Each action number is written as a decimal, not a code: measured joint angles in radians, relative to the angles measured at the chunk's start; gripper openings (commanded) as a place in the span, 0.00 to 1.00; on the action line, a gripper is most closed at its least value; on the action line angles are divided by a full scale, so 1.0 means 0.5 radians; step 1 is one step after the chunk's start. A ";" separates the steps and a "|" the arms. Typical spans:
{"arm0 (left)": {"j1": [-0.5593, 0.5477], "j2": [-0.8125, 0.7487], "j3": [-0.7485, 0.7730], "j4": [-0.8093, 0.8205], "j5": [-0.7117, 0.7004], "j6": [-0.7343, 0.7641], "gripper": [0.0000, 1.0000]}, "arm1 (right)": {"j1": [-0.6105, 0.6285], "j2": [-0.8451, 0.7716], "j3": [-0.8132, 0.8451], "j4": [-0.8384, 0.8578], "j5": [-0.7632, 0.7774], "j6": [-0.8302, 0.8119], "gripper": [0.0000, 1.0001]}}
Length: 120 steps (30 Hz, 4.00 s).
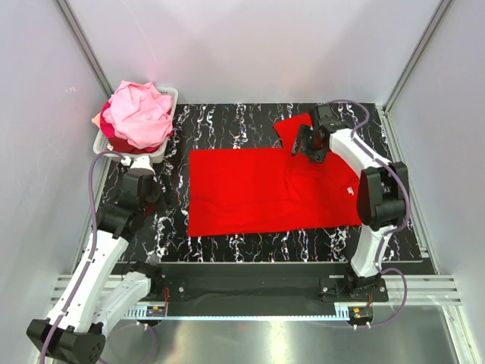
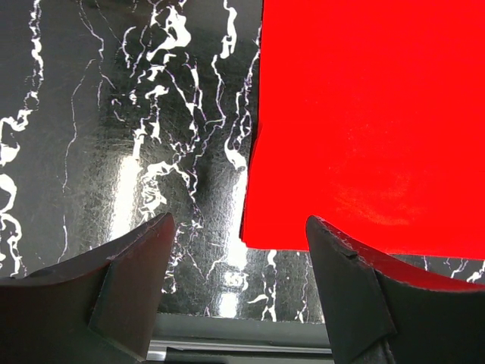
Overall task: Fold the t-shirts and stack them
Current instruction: Fold the tshirt
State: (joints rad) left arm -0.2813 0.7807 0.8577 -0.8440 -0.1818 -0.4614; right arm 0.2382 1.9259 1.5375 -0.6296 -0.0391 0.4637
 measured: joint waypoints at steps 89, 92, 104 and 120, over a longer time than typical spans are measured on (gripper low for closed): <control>-0.008 0.586 0.179 0.057 -0.120 0.056 0.74 | -0.398 0.485 0.851 -0.153 -0.161 -0.031 0.81; -0.008 0.622 0.179 0.082 -0.132 0.076 0.74 | -0.443 0.727 1.316 -0.174 -0.195 -0.010 0.81; -0.026 0.741 -0.007 0.217 0.021 -0.281 0.72 | -0.642 0.444 0.375 -0.278 0.046 0.162 0.82; -0.082 0.566 -0.753 0.603 0.298 -0.672 0.72 | -1.040 -0.823 -1.366 -0.053 0.182 0.363 0.69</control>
State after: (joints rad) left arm -0.3222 1.0637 0.4812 -0.5426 -0.0330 -0.7975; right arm -0.2817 1.5143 0.8547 -0.6559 0.0517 0.6453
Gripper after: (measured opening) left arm 0.728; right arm 0.718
